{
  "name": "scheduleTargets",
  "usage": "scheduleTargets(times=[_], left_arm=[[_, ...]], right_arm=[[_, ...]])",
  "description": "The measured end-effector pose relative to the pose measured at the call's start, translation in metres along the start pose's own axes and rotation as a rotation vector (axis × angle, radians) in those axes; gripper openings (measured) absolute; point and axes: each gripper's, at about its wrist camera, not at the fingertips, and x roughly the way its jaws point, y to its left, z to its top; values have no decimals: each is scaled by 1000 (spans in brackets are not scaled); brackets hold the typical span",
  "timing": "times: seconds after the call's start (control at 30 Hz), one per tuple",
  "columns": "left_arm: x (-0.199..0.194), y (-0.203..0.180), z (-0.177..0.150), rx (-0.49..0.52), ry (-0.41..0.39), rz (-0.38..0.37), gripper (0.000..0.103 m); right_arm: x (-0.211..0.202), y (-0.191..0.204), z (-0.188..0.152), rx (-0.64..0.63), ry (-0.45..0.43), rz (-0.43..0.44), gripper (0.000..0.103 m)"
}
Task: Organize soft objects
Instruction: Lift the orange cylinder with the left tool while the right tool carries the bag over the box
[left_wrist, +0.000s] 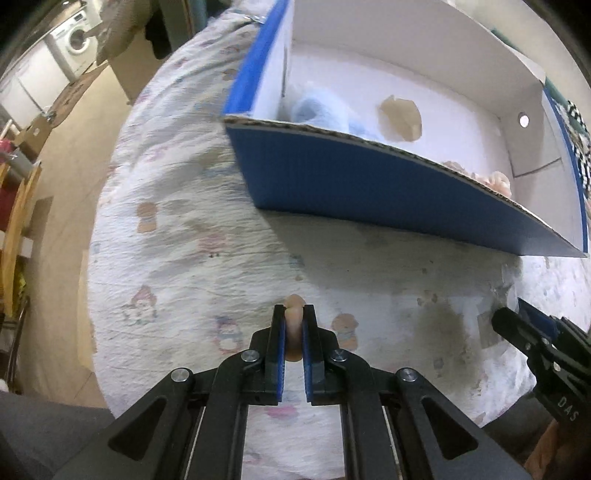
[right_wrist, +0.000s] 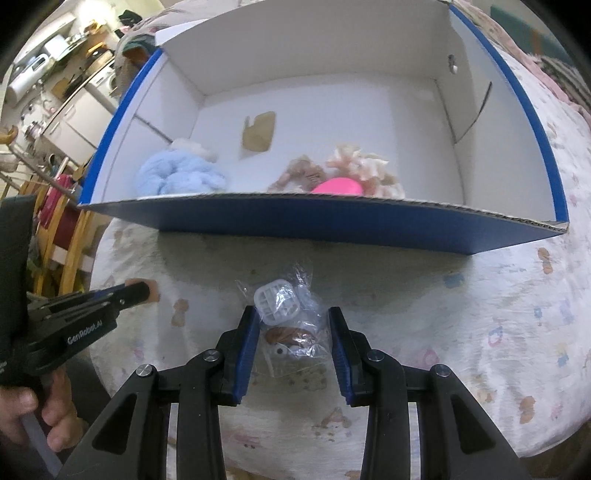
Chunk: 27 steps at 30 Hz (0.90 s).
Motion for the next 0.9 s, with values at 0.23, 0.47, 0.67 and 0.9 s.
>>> scheduleTargets(times=[0.23, 0.47, 0.67, 0.9], left_arm=[[-18, 3, -15, -24, -66, 47, 7], [-47, 5, -20, -56, -155, 89, 7], [-78, 5, -22, -51, -261, 112, 7], [-108, -3, -4, -35, -378, 119, 7]], right_arm=[[-11, 1, -4, -2, -15, 12, 39], [-35, 4, -3, 7, -65, 38, 39], [-55, 9, 2, 0, -116, 62, 39], [-70, 6, 10, 12, -206, 111, 39]])
